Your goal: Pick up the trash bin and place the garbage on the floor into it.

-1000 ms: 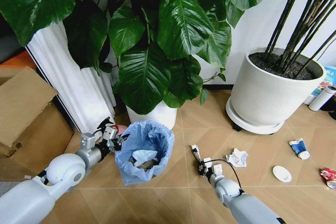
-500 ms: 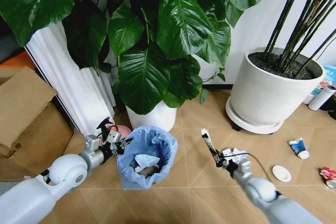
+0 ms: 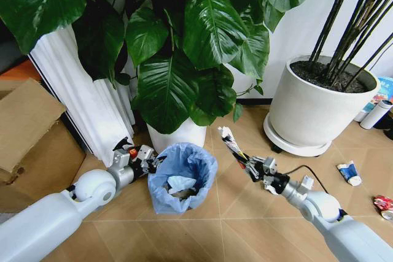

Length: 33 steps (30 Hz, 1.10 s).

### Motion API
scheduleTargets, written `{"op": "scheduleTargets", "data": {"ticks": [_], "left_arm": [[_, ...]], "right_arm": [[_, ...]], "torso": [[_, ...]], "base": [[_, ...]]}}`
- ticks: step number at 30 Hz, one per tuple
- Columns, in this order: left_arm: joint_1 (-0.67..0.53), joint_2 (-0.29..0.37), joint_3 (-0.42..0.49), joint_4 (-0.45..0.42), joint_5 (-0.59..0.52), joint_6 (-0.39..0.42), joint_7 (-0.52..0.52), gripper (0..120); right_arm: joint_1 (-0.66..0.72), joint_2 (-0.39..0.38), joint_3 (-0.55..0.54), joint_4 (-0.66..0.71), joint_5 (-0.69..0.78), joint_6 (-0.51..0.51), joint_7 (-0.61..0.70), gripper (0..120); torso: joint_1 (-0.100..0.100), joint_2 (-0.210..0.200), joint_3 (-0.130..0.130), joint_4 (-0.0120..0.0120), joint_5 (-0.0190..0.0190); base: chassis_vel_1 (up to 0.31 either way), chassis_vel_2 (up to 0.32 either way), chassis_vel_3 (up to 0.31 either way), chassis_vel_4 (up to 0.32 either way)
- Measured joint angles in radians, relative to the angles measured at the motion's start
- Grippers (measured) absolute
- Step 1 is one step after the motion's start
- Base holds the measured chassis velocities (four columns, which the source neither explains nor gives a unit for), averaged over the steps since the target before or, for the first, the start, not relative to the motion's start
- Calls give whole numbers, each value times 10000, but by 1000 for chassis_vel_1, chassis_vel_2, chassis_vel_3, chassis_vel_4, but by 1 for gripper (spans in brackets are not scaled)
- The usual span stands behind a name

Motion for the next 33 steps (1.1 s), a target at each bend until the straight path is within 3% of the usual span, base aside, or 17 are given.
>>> {"op": "scheduleTargets", "data": {"ticks": [2,8,18,21,24,33], "left_arm": [[-36,-70,48,1,-39,13,-44,0],[-59,-83,41,-237,-214,53,-147,0],[-233,-121,133,-413,-381,108,-249,0],[-266,-127,145,-434,-407,125,-274,0],[-322,-131,154,-491,-475,157,-329,0],[-360,-141,149,-468,-572,173,-348,0]], "right_arm": [[667,328,-836,67,302,-71,-32,0],[1530,895,-1935,-481,343,-96,45,0],[1986,1434,-3255,-1183,22,-292,496,0],[1988,1368,-3284,-1169,-22,-324,515,7],[1943,1216,-3203,-1145,-75,-370,534,26],[1843,834,-2936,-931,-58,-390,447,56]], "torso": [[0,0,0,1,0],[0,0,0,3,1],[0,0,0,2,1],[0,0,0,1,2],[0,0,0,-2,1],[0,0,-1,0,3]], "base": [[0,0,0,0],[0,0,0,0],[0,0,0,0],[0,0,0,0],[0,0,0,0],[0,0,0,0]]}}
